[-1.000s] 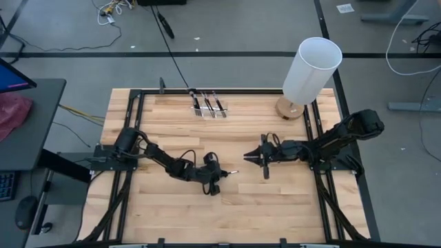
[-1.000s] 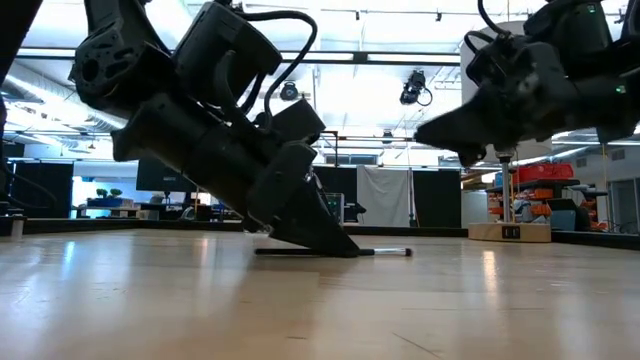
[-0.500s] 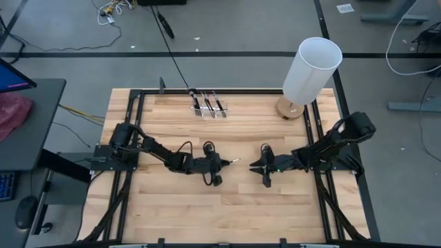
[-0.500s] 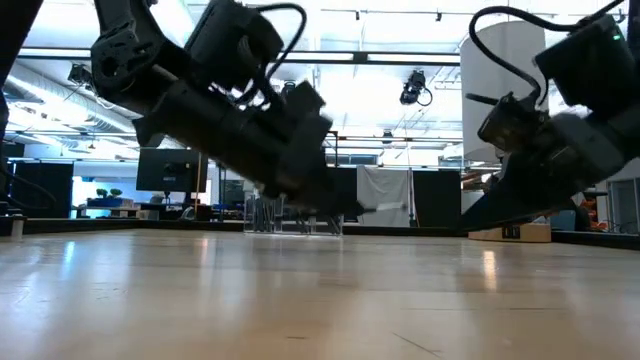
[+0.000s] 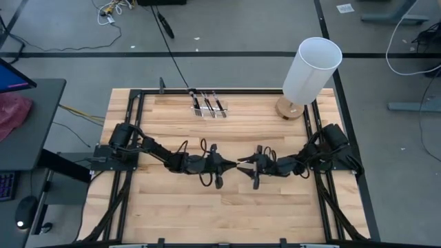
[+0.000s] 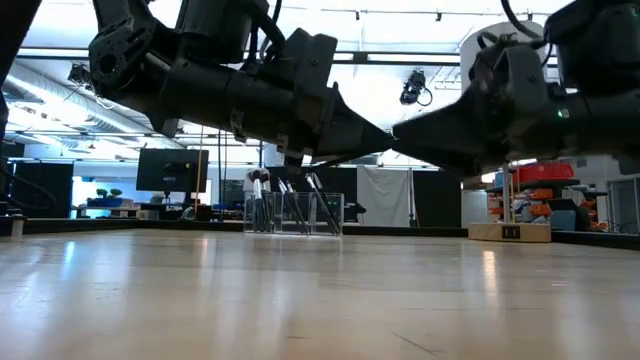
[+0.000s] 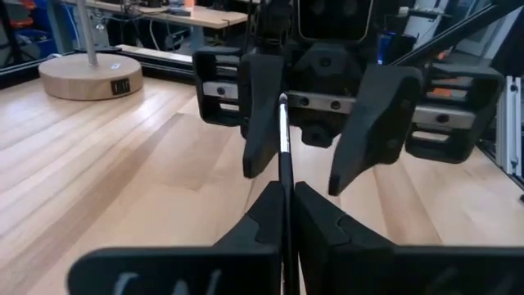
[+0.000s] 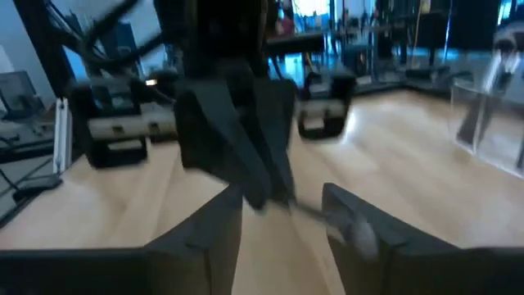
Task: Put items in baskets/containers
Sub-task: Put the black eyeshadow brush into the transparent organizer
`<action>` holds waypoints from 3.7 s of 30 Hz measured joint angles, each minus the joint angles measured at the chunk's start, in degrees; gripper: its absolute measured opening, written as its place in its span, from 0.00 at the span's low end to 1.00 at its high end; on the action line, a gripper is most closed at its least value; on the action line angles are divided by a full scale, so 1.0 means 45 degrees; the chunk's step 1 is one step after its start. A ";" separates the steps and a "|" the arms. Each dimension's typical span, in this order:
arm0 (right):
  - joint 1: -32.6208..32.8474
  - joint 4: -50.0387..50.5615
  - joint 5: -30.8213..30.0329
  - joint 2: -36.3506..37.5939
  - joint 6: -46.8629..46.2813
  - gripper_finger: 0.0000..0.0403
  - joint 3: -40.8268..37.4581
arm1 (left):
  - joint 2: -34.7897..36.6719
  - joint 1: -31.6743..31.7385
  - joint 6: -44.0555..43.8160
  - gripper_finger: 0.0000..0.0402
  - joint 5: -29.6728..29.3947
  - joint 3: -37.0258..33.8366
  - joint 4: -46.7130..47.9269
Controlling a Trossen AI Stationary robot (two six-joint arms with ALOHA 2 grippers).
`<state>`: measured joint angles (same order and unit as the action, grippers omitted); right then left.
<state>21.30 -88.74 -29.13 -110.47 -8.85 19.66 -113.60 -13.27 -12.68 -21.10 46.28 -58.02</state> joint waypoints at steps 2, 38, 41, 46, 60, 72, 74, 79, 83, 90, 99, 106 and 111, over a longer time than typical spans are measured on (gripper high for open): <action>0.0000 -0.0012 -0.0004 0.0100 0.0206 0.39 0.0052 | 0.0000 -0.0032 0.0100 0.04 -0.0005 0.0000 -0.0045; -0.1462 1.5181 0.2031 0.5117 -0.1591 0.03 0.3433 | 0.0029 0.0401 0.2412 0.32 -0.0190 0.2526 0.6595; -0.1467 1.5747 0.2046 0.5117 -0.1822 0.03 0.3433 | 0.0029 0.0401 0.2395 0.22 -0.0255 0.2599 0.6788; -0.1462 1.5937 0.2065 0.5117 -0.1931 0.03 0.3433 | 0.0029 0.0406 0.2368 0.05 -0.0303 0.2594 0.6829; -0.1226 1.8071 -0.0427 0.6839 -0.2194 0.28 0.3236 | 0.0604 0.0870 0.1651 0.03 -0.1027 0.2525 0.8813; -0.0386 1.2499 -0.1665 0.7710 -0.3845 0.42 -0.0715 | 0.4442 0.4167 0.0567 0.03 -0.1499 -0.2068 0.2330; -0.0316 1.1170 -0.1665 0.7701 -0.3763 0.42 -0.1283 | 0.4492 0.4847 0.0580 0.03 -0.1277 -0.2846 0.0041; -0.0316 0.9118 -0.1674 0.7692 -0.2696 0.40 -0.1693 | 0.3963 0.6193 0.0712 0.03 -0.1308 -0.3180 -0.2045; -0.0311 0.8381 -0.1625 0.7692 -0.2134 0.40 -0.1691 | 0.3134 0.6861 0.1169 0.03 -0.1355 -0.2643 -0.2034; -0.0262 0.8196 -0.1323 0.7692 -0.2257 0.40 -0.1691 | 0.1912 0.7449 0.2078 0.05 -0.2424 -0.1971 -0.2157; -0.0214 0.7910 -0.1265 0.7692 -0.2257 0.40 -0.1691 | 0.0490 0.7940 0.1271 0.07 -0.2108 -0.1637 -0.2190; -0.0214 0.7908 -0.0946 0.7692 -0.2252 0.40 -0.1691 | 0.0491 0.7940 0.1019 0.15 -0.2118 -0.1642 -0.2132; -0.0214 0.7929 -0.0946 0.7687 -0.2252 0.40 -0.1691 | 0.0607 0.7925 0.1103 0.23 -0.2166 -0.1642 -0.2081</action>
<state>20.34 -53.06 -33.39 -75.88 -18.98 12.05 -110.87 22.39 -7.72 -30.85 38.89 -67.38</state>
